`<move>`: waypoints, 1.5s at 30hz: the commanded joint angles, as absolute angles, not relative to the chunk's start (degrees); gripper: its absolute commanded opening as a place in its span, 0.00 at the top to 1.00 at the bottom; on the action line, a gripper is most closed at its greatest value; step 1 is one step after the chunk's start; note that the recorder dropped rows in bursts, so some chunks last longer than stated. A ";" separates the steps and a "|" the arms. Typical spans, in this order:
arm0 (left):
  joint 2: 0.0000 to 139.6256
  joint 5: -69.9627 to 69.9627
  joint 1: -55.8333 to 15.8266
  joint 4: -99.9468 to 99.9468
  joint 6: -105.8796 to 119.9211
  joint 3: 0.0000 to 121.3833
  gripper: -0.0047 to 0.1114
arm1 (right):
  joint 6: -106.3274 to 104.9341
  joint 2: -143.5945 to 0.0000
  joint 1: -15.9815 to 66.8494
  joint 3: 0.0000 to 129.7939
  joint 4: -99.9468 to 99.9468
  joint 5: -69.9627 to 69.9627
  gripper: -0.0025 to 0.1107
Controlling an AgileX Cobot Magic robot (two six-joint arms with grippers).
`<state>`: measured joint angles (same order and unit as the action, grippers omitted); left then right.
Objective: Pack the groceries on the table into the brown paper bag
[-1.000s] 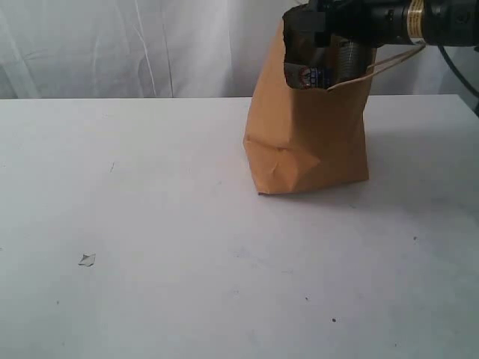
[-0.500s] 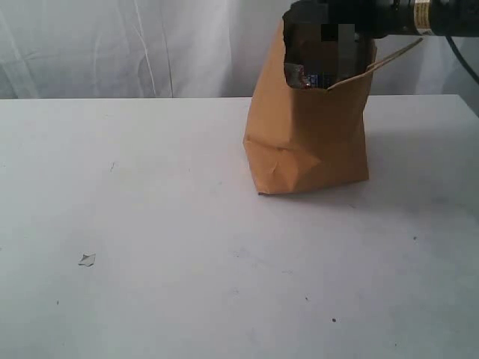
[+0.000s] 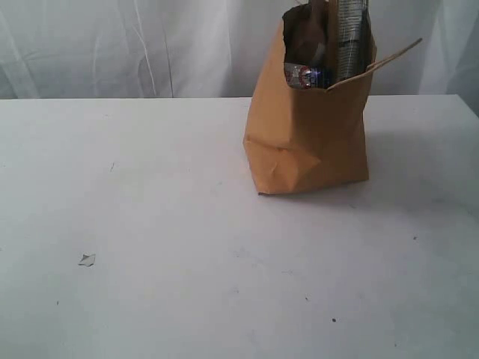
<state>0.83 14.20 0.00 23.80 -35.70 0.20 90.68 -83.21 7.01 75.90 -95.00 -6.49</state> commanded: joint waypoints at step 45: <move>1.01 14.21 -0.11 24.23 -35.79 0.00 0.96 | 54.63 0.00 7.04 38.67 -59.96 15.96 0.98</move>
